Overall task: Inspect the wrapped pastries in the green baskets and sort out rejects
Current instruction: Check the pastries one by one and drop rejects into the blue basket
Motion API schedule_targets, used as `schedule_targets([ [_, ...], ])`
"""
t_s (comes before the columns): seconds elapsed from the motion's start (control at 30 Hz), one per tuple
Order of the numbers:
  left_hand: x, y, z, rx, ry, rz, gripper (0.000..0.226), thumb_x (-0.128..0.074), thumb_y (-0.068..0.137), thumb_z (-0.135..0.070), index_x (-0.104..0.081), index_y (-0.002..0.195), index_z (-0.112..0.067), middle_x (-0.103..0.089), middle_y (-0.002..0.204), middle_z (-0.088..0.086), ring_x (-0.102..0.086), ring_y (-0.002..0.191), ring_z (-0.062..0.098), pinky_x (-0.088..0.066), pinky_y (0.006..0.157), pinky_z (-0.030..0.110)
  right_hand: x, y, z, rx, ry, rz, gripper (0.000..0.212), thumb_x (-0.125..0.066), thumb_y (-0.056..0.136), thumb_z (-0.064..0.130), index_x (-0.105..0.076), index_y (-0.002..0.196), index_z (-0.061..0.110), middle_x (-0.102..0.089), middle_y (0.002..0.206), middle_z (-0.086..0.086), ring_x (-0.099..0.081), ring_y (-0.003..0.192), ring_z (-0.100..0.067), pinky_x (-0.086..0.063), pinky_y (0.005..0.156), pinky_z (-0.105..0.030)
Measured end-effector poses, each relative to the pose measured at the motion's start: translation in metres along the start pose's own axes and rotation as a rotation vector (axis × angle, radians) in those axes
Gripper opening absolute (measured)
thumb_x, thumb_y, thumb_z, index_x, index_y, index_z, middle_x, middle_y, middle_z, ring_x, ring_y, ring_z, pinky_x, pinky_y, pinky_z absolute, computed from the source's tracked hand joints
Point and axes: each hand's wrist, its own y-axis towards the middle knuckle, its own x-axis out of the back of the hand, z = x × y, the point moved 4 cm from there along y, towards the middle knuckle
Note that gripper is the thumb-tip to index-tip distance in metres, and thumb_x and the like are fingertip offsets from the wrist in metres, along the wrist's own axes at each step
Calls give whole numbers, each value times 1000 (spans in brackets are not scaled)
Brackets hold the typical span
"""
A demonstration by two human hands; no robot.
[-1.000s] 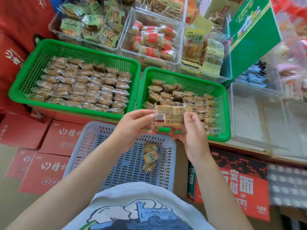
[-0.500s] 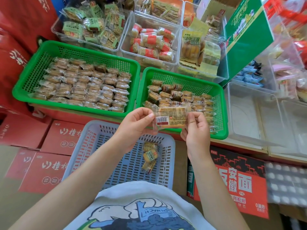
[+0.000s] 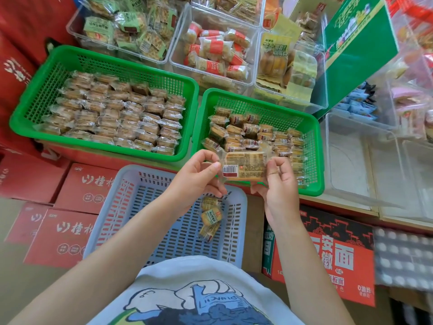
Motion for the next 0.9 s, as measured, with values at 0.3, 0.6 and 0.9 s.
schedule_targets([
  [0.3, 13, 27, 15, 87, 197, -21, 20, -66, 90, 5, -58, 100, -10, -64, 77, 8, -66, 66, 17, -56, 65, 26, -5, 30, -27, -245, -6, 177, 76, -75, 76, 52, -50, 132, 7, -67, 114, -12, -68, 84, -25, -55, 63, -31],
  [0.6, 55, 111, 16, -418, 1458, -272, 14, -75, 85, -10, -70, 99, -8, -63, 114, 16, -57, 112, 36, -50, 93, 48, 6, 78, -46, -321, 5, 79, 35, -67, 94, 19, -52, 125, 14, -62, 98, -1, -65, 75, -15, -56, 73, -32],
  [0.9, 57, 189, 44, -158, 1952, -69, 100, -76, 84, -33, -8, 159, -32, 15, 166, 13, 17, 152, 37, 9, 120, 57, 11, 113, -68, -324, -142, 39, 45, -71, 92, 20, -55, 133, 12, -62, 111, -1, -66, 98, -19, -56, 75, -25],
])
